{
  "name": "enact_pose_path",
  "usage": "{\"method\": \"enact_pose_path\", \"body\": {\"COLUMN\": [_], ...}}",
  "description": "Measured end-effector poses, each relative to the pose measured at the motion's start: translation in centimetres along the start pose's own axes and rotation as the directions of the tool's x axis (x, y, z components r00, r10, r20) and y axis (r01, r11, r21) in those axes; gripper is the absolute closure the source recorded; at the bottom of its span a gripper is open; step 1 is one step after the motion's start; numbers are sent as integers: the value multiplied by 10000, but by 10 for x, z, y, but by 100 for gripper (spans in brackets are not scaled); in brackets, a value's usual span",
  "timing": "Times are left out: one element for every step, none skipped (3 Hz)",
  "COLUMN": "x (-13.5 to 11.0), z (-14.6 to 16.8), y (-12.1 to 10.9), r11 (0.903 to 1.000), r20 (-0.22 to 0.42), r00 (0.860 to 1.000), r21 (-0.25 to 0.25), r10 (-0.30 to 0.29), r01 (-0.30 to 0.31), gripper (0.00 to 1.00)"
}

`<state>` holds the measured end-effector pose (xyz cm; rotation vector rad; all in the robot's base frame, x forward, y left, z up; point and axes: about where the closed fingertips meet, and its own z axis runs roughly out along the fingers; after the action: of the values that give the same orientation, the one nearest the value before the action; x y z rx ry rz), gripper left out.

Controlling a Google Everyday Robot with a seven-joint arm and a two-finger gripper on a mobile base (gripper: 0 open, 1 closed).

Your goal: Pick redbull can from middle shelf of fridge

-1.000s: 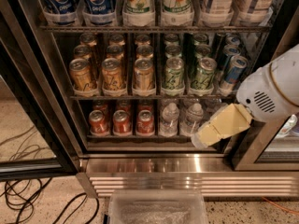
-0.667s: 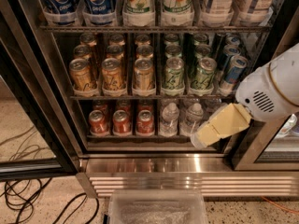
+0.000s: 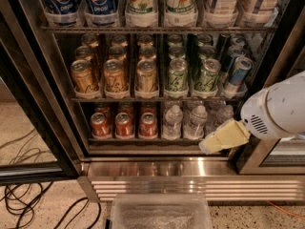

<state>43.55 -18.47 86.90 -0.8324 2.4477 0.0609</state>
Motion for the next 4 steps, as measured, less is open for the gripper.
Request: {"method": "enact_pose_path", "body": {"x": [-8,-8,-10,4], "z": [5,5,7,22], "y": [-17,-17,-19,-17], "r11": [9977,9978,9917,9805], "r20": [395,404,718,1204], "r00": [9992,9991,9973,9919], "r21": [673,662,1286,1958], "r10": [-106,-113,-179,-400], "r01": [79,86,85,158], "gripper": [0,0,0,0]}}
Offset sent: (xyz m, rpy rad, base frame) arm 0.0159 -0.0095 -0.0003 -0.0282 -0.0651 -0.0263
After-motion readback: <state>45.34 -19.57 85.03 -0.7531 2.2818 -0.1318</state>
